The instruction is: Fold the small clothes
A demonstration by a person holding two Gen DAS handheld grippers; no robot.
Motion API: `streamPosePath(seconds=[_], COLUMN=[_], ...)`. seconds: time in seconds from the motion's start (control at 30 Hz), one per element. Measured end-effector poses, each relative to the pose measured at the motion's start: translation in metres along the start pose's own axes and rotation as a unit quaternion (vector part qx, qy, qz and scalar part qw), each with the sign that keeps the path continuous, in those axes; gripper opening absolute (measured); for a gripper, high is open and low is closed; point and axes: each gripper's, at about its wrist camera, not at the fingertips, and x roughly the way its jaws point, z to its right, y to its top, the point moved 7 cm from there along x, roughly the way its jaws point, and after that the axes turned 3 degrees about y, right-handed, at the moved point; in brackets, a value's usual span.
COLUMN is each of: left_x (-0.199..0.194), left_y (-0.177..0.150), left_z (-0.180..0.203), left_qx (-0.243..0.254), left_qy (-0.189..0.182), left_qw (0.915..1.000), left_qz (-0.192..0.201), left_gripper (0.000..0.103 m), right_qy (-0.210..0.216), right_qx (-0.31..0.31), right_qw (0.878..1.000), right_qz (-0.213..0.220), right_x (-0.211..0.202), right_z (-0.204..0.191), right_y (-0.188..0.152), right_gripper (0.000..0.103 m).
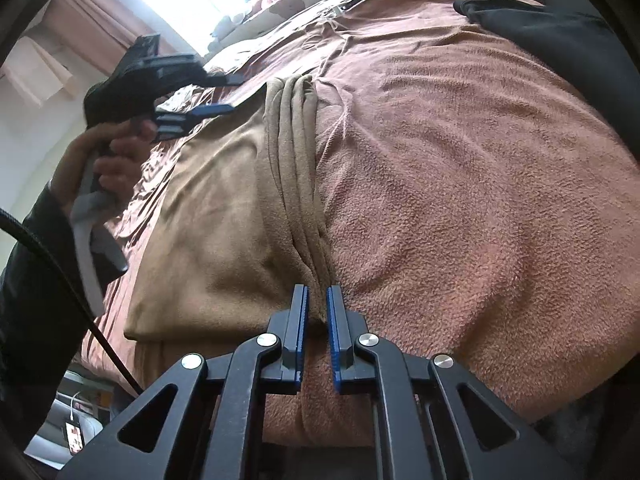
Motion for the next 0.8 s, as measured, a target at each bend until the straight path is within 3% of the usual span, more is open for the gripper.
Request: streamPosePath(seconds=[0.33, 0.4, 0.47, 0.53, 0.8], left_x=[-0.049, -0.057, -0.066, -0.072, -0.088], left_y=[-0.031, -0.035, -0.039, -0.041, -0.038], left_z=[-0.066, -0.08, -0.093, -0.106, -0.145], left_qx=[-0.025, -0.035, -0.042, -0.05, -0.075], left_qy=[0.049, 0.058, 0.069, 0.074, 0.084], left_qw=[0.9984, 0.9975, 0.9963, 0.9954, 0.9926], left_qz=[0.015, 0.022, 0.029, 0.033, 0.047], left_gripper=[0.057, 0.065, 0.07, 0.071, 0.071], right_qy=[-0.005, 0.005, 0.007, 0.011, 0.05], right_qx=[0.002, -0.006, -0.013, -0.021, -0.052], right_qw=[1.0, 1.0, 1.0, 0.999, 0.997], right_qz=[0.004, 0.011, 0.018, 0.024, 0.01], right_x=[-0.019, -0.024, -0.025, -0.023, 0.015], right_z=[-0.005, -0.009, -0.013, -0.017, -0.04], right_y=[0.016, 0.028, 0.041, 0.056, 0.112], right_gripper=[0.007, 0.012, 0.036, 0.049, 0.05])
